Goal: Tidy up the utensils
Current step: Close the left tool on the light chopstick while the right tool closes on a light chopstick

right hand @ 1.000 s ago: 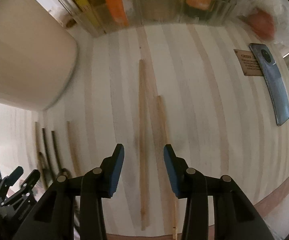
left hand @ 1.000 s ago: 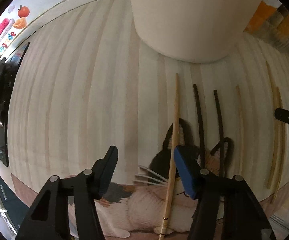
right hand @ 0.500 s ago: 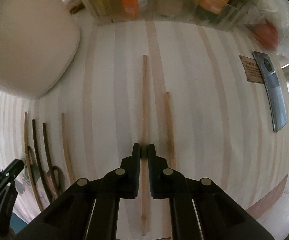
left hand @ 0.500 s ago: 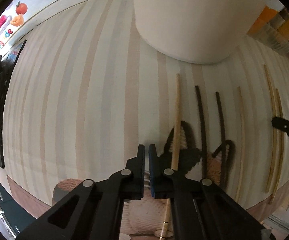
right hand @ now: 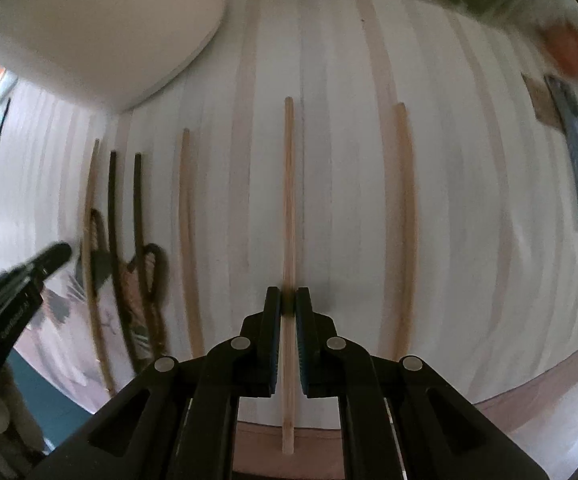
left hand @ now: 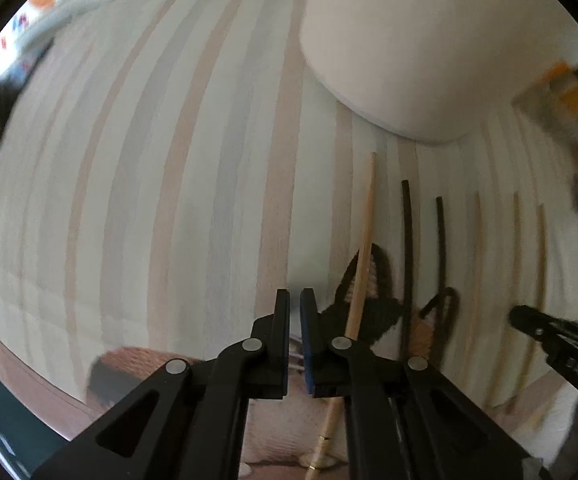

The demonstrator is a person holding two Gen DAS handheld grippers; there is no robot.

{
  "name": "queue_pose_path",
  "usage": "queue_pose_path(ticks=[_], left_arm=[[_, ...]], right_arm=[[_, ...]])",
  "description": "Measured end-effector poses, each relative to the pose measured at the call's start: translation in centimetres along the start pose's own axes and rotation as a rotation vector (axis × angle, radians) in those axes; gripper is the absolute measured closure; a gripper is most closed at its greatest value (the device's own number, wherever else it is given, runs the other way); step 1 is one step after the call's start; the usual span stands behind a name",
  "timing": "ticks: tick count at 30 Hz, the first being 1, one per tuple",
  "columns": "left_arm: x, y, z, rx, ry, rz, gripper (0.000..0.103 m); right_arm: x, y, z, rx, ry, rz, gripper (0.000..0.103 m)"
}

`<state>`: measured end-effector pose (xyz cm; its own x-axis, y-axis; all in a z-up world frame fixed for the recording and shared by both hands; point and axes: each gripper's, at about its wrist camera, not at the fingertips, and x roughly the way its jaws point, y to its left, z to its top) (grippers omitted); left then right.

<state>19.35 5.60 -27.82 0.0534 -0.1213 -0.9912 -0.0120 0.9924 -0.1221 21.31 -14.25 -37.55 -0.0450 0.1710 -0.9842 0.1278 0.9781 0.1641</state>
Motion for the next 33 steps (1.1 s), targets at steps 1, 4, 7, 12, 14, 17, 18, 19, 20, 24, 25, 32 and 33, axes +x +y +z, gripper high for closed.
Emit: queue_pose_path(ticks=[1, 4, 7, 12, 14, 17, 18, 19, 20, 24, 25, 32, 33], left_arm=[[0.0, 0.7, 0.1, -0.019, 0.015, -0.033, 0.098], [0.0, 1.6, 0.2, -0.022, 0.037, -0.059, 0.096], [0.1, 1.6, 0.1, 0.001, 0.042, -0.057, 0.096], [-0.2, 0.2, 0.0, 0.067, 0.027, -0.06, 0.096], [-0.6, -0.1, 0.0, 0.091, 0.014, -0.066, 0.095], [-0.5, -0.7, 0.1, 0.137, 0.009, -0.044, 0.09], [-0.3, -1.3, 0.0, 0.141, 0.011, -0.038, 0.089], [-0.1, -1.3, 0.1, 0.148, 0.013, -0.03, 0.089], [0.1, -1.4, 0.2, 0.153, 0.015, -0.021, 0.089], [0.3, -1.0, 0.0, 0.155, -0.028, 0.027, 0.097], [0.4, -1.0, -0.6, 0.15, -0.035, 0.034, 0.098], [-0.4, 2.4, -0.1, 0.114, -0.043, 0.044, 0.098], [-0.4, 2.4, 0.2, 0.113, -0.04, 0.041, 0.098]], right_arm=[[-0.2, -0.3, 0.1, 0.019, -0.006, 0.01, 0.091], [-0.3, -0.3, 0.4, 0.034, -0.009, 0.015, 0.088], [-0.1, 0.1, 0.6, 0.019, -0.007, -0.003, 0.087], [-0.1, 2.0, 0.7, -0.019, -0.029, -0.058, 0.087], [0.2, 2.7, 0.5, -0.023, -0.031, -0.065, 0.087], [0.4, 4.3, 0.3, -0.028, -0.032, -0.07, 0.087], [0.4, 4.4, 0.4, -0.03, -0.032, -0.073, 0.087], [0.3, 4.7, 0.5, -0.032, -0.034, -0.076, 0.087], [0.2, 4.5, 0.6, -0.035, -0.034, -0.08, 0.087], [1.2, 4.5, 0.1, -0.04, -0.037, -0.093, 0.087], [1.3, 4.8, 0.0, -0.042, -0.037, -0.096, 0.087], [2.7, 4.8, 0.6, -0.045, -0.049, -0.118, 0.095], [2.8, 4.8, 0.5, -0.045, -0.049, -0.117, 0.095]])
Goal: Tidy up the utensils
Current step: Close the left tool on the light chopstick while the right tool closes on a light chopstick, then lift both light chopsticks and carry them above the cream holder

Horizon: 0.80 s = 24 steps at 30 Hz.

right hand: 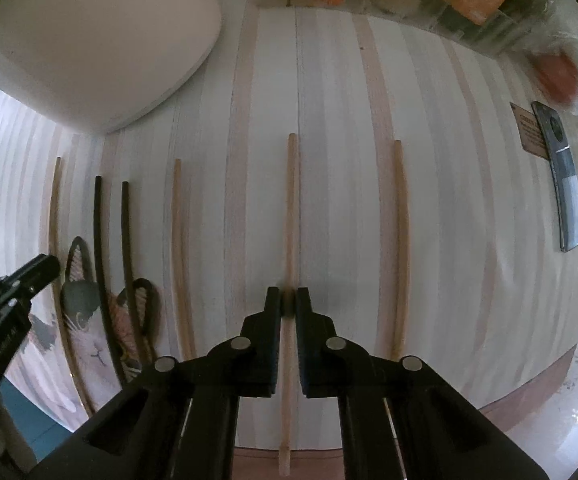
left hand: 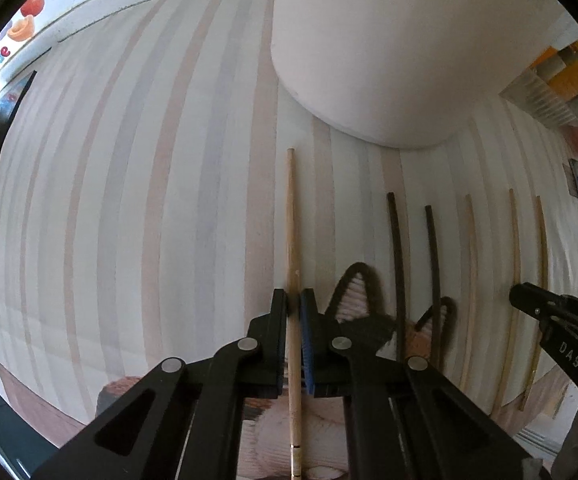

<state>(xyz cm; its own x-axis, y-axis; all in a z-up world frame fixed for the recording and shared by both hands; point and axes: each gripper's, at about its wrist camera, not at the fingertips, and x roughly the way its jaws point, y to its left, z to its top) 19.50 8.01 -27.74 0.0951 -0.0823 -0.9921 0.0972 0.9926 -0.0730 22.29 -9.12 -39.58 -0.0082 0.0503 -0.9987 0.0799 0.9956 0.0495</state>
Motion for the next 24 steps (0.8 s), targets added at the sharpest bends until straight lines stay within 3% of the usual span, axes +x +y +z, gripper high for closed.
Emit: queue_pose_path(ticks=[5, 11, 19, 24], left_arm=[[0.1, 0.3, 0.4, -0.009, 0.008, -0.009, 0.097], [-0.3, -1.5, 3.8, -0.012, 0.021, -0.019, 0.097], [0.5, -2.9, 5.8, 0.013, 0.031, 0.021, 0.099], [-1.1, -3.5, 5.6, 0.049, -0.048, 0.093, 0.099]], right_arm=[[-0.3, -0.9, 0.0, -0.006, 0.005, -0.008, 0.095], [-0.2, -1.2, 1.4, -0.008, 0.012, -0.015, 0.095], [0.0, -0.5, 3.0, 0.016, 0.007, -0.034, 0.095], [-0.6, -2.3, 2.8, 0.058, -0.02, 0.034, 0.096]])
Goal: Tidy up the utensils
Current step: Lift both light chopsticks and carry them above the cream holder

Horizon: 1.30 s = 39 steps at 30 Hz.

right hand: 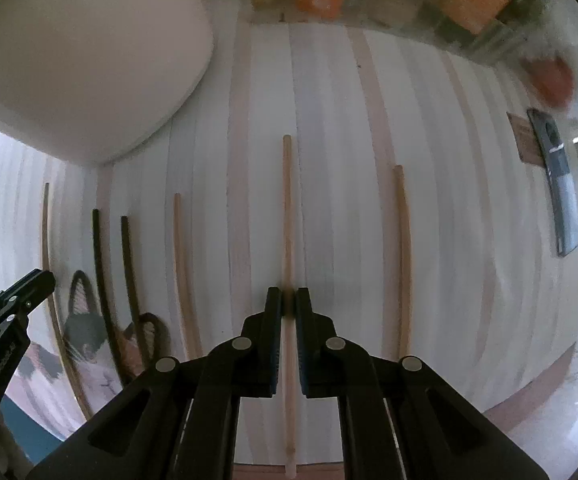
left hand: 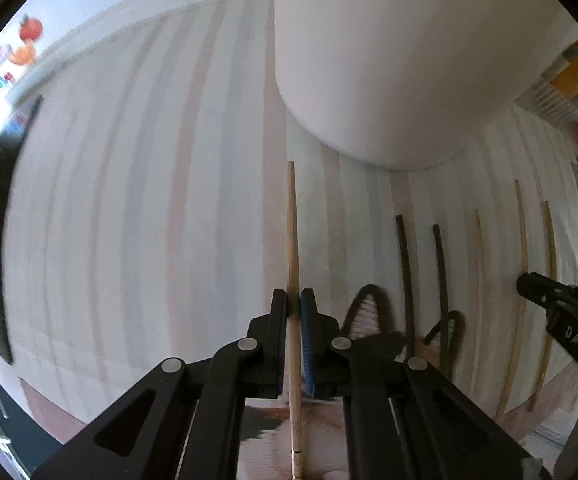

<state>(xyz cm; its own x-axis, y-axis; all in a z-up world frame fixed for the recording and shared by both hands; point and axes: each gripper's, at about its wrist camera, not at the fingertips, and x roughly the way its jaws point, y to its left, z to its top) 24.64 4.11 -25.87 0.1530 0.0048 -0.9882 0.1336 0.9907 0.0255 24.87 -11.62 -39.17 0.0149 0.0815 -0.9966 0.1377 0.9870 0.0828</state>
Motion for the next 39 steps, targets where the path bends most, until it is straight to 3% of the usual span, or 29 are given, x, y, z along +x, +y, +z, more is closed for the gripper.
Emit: queue_pose_path(ticks=[5, 16, 17, 26, 31, 39], left_arm=[[-3.6, -0.1, -0.3, 0.018, -0.107, 0.034, 0.099], [-10.5, 2.1, -2.8, -0.075, -0.31, 0.043, 0.099], [-11.5, 1.0, -3.1, -0.082, -0.321, 0.046, 0.099], [-16.5, 1.7, -2.4, -0.134, -0.457, 0.042, 0.099], [-20.4, 2.6, -1.6, -0.162, -0.544, 0.007, 0.099], [-27.7, 3.8, -1.1, -0.199, -0.662, -0.134, 0.099]], right_arm=[[-2.3, -1.2, -0.1, -0.004, -0.077, 0.037, 0.096], [-8.8, -1.2, -0.3, -0.077, -0.29, 0.046, 0.096], [-9.3, -0.7, -0.5, -0.077, -0.305, 0.049, 0.096], [-13.7, 0.7, 0.4, -0.088, -0.425, 0.07, 0.096], [-17.8, 1.0, 1.2, -0.089, -0.513, 0.116, 0.096], [-25.5, 1.2, 2.5, -0.074, -0.639, 0.255, 0.096]])
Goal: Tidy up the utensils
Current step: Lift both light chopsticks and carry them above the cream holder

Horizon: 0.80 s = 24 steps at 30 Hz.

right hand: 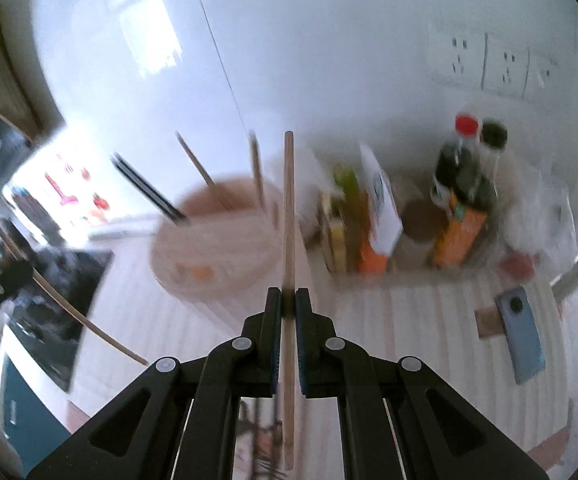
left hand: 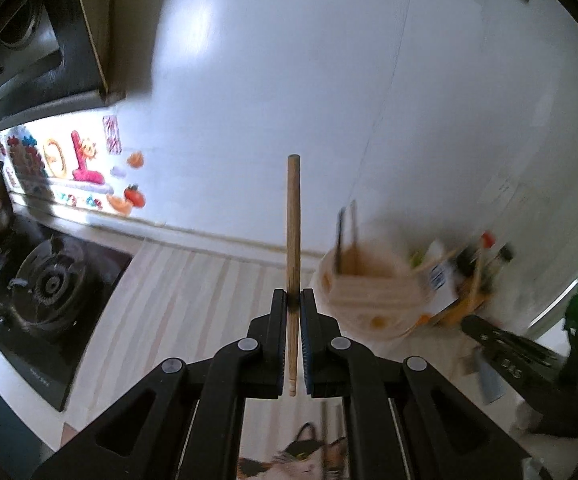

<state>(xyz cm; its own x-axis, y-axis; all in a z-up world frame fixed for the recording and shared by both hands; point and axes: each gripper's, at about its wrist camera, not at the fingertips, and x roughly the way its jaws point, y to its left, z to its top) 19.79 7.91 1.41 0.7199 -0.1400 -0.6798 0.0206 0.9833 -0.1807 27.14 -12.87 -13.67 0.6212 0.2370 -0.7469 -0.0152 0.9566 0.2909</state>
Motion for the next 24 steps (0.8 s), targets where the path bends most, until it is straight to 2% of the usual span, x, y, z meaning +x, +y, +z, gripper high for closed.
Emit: queue_pose_path(ticks=[6, 10, 13, 18, 24], left_arm=[[-3.3, -1.3, 3.4, -0.015, -0.072, -0.086, 0.099], [-3.5, -2.9, 5.8, -0.01, -0.104, -0.137, 0.099], [-2.3, -4.3, 7.4, 0.011, -0.111, -0.144, 0.099], [1.5, -5.9, 9.3, 0.046, -0.08, -0.129, 0.099], [5.9, -6.5, 9.9, 0.071, -0.036, -0.092, 0.099]], right_arm=[[-3.3, 1.2, 4.9, 0.027, -0.093, 0.103, 0.096], [-3.8, 1.6, 8.7, 0.047, -0.162, 0.121, 0.096], [-2.9, 1.7, 11.2, 0.062, -0.203, 0.111, 0.096], [-0.4, 1.7, 13.8, 0.086, -0.255, 0.096, 0.096], [3.2, 2.3, 14.6, 0.071, -0.315, 0.071, 0.096]])
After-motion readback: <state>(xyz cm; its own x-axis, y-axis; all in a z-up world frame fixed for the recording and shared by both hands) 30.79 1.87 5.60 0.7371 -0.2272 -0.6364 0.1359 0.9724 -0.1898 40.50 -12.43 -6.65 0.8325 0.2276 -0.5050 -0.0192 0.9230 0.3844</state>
